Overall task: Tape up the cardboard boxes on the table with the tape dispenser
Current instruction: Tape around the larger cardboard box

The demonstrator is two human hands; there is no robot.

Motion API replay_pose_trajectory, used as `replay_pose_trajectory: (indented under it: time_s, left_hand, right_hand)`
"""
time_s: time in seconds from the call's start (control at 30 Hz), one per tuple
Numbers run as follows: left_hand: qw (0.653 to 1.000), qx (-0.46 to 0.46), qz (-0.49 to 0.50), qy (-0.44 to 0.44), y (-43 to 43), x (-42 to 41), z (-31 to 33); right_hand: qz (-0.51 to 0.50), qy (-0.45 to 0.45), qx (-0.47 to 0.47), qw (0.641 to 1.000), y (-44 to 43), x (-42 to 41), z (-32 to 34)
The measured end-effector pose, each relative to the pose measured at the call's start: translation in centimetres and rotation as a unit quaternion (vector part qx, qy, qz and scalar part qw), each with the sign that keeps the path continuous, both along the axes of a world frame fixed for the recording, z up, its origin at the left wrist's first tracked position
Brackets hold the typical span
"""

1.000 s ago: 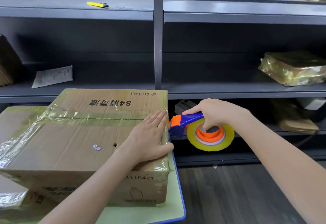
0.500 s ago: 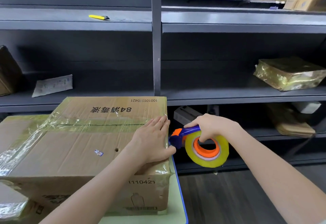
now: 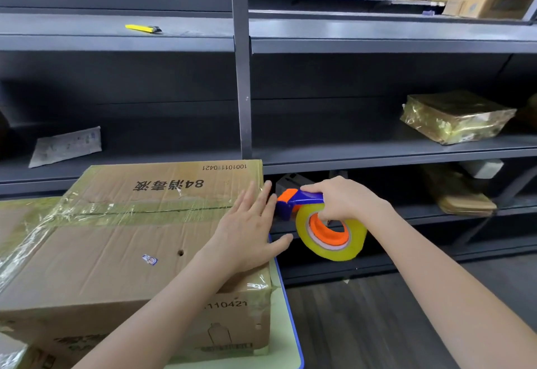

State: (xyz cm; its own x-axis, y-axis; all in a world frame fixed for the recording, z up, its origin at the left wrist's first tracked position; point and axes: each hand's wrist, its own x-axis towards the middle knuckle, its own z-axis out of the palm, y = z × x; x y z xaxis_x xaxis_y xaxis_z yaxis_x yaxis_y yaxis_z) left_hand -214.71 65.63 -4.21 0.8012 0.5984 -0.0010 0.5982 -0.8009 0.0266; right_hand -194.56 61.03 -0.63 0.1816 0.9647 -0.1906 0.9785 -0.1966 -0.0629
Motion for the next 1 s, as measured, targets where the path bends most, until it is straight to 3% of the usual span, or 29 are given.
replay_pose_trajectory:
  time_s: [0.1,0.23,0.4,0.57,0.67,0.73,0.87,1.0]
  left_hand:
    - [0.998,-0.051,0.034,0.028,-0.1,0.0,0.5]
    - [0.978,-0.190,0.057,-0.069,1.0,-1.6,2.1]
    - [0.982,-0.088,0.169,-0.001,3.8,-7.5,1.2]
    - [0.982,-0.082,0.168,0.013,4.8,-10.2,0.1]
    - [0.977,-0.138,0.157,-0.045,5.6,-11.5,0.8]
    - [0.971,-0.129,0.192,-0.067,6.7,-13.9,1.0]
    - [0.966,-0.065,0.250,0.013,8.4,-19.0,0.4]
    - [0.977,-0.067,0.201,-0.019,8.5,-20.3,0.0]
  right_hand:
    - [-0.035,-0.010,0.079,0.996,-0.4,0.1,0.4]
    - [-0.070,-0.021,0.187,0.980,-0.2,-1.2,1.4]
    - [-0.019,-0.006,0.304,0.952,1.0,-5.0,2.4]
    - [0.028,-0.136,0.392,0.910,3.4,-9.4,2.0]
    - [0.027,-0.117,0.424,0.898,4.3,-11.4,2.5]
    - [0.033,-0.110,0.450,0.886,4.9,-13.1,2.7]
    - [0.040,-0.099,0.459,0.882,6.2,-17.3,2.3]
    - [0.046,-0.089,0.459,0.883,7.9,-22.0,1.2]
